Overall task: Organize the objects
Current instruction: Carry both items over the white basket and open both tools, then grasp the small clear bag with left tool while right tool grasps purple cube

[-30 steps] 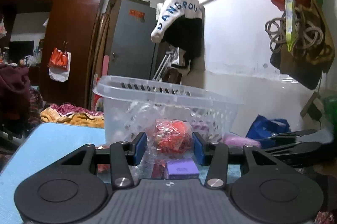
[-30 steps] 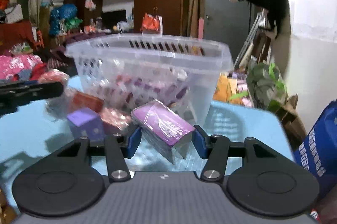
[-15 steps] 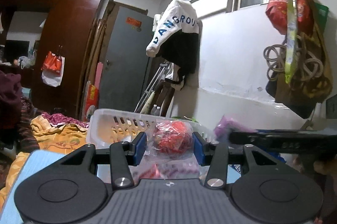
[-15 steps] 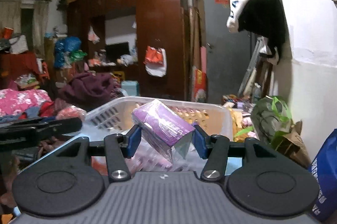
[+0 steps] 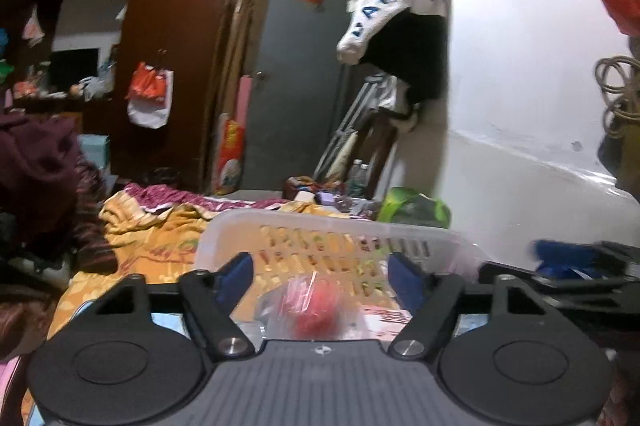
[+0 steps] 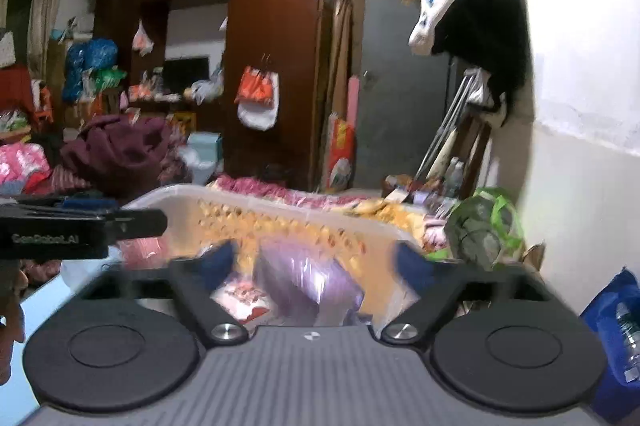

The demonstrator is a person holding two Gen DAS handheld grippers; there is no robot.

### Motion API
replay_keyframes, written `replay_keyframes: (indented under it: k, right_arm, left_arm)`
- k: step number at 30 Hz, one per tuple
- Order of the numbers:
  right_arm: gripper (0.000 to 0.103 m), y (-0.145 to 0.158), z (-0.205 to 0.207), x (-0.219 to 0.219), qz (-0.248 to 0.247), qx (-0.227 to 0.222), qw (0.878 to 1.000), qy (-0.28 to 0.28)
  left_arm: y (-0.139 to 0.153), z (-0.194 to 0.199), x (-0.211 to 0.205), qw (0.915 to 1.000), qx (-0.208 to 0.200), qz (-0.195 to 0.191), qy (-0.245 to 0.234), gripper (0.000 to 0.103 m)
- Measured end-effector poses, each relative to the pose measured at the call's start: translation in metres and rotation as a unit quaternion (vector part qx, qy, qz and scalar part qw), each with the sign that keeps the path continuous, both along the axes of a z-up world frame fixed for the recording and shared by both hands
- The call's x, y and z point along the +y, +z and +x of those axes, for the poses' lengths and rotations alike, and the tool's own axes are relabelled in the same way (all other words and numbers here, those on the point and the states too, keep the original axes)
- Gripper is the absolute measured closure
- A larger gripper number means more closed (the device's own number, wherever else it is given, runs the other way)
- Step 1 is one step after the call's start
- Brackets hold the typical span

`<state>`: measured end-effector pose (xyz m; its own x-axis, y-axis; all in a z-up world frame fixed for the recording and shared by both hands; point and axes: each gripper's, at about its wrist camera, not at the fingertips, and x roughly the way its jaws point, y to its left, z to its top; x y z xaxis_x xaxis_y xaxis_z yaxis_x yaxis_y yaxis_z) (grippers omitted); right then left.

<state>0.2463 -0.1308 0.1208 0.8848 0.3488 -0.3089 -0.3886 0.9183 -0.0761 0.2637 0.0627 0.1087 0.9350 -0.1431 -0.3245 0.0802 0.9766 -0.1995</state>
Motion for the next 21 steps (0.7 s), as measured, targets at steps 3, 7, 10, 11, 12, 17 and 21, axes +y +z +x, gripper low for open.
replay_keyframes:
  k: [3,7,10,11,12,17,21]
  right_arm:
    - [0.000,-0.001,-0.026,-0.015,0.032,-0.008,0.999,0.021]
    - [0.000,-0.026,-0.066,-0.039,0.096,-0.007,0.995,0.023]
    - [0.000,-0.063,-0.077,-0.035,0.062,0.042,0.996,0.048]
    - [0.000,-0.075,-0.079,-0.031,0.050,0.055,0.996,0.054]
    - [0.000,-0.085,-0.081,-0.027,0.042,0.066,0.995,0.062]
    - [0.000,-0.102,-0.088,-0.001,0.036,0.089,0.990,0.101]
    - [0.002,-0.102,-0.091,0.027,0.000,0.089,0.989,0.119]
  left_arm:
    - [0.001,-0.024,0.004,0.9998,-0.012,0.007,-0.010,0.025]
    - [-0.015,-0.090,0.010,0.9983,-0.047,0.036,-0.004,0.012]
    - [-0.039,-0.130,0.009,0.9980,-0.033,0.048,-0.022,0.009]
    - [-0.050,-0.141,0.007,0.9977,-0.022,0.055,-0.032,0.009]
    - [-0.061,-0.149,0.004,0.9974,-0.013,0.060,-0.037,0.009]
    - [-0.095,-0.159,-0.005,0.9953,0.020,0.086,-0.041,0.009]
    - [-0.108,-0.159,0.002,0.9959,0.034,0.069,-0.048,0.009]
